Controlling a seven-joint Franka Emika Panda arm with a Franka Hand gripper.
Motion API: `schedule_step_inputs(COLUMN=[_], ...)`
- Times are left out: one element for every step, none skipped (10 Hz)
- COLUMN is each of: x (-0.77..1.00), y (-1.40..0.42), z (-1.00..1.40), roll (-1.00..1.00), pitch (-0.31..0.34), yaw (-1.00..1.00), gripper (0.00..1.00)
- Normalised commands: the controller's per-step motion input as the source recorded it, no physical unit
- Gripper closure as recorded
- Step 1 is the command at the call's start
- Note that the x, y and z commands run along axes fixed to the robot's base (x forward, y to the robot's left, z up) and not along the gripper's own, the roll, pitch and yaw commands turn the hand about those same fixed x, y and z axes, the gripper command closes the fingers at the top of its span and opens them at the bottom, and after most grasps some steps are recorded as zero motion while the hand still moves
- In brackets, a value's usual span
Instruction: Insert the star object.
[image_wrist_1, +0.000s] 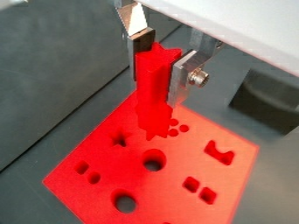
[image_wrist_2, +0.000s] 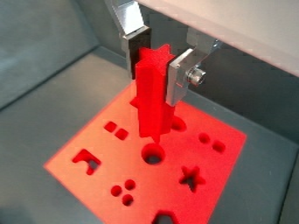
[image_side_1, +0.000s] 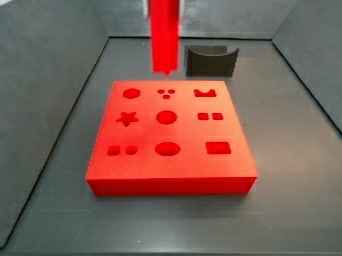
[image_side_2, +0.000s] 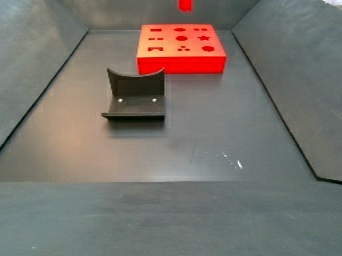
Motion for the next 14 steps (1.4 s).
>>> schedule_step_inputs(x=[-0.23,-0.27,-0.29,-0.35,-0.39,-0.46,-0.29,-0.10,0.11,0.21,0.16,0.18,0.00,0.00], y=[-0.11,-0.11,-0.09,-0.03,-0.10,-0.07,-0.13,-0.04,0.00,0.00,0.07,0.09,0.14,0.00], z=[-0.41,-0.48,-0.44,-0.41,-0.35,-0.31,-0.28,-0.31,-0.18,-0.13,-0.09,-0.05,-0.13,-0.07], roll=[-0.10,-0.09,0.00,0.17,0.10,0.05,0.04,0.05,0.05,0.03,0.01,0.00,0.04,0.03], pitch=[-0.031,-0.059,-0.004,0.000,0.000,0.000,0.000,0.000,0.000,0.026,0.027,0.036,0.030,0.011], yaw=[0.00,-0.03,-0.01,-0.06,0.00,0.00,0.00,0.00,0.00,0.00,0.00,0.00,0.00,0.04], gripper=[1.00,1.00,1.00,1.00,1.00,1.00,1.00,1.00,1.00,1.00,1.00,1.00,1.00,1.00])
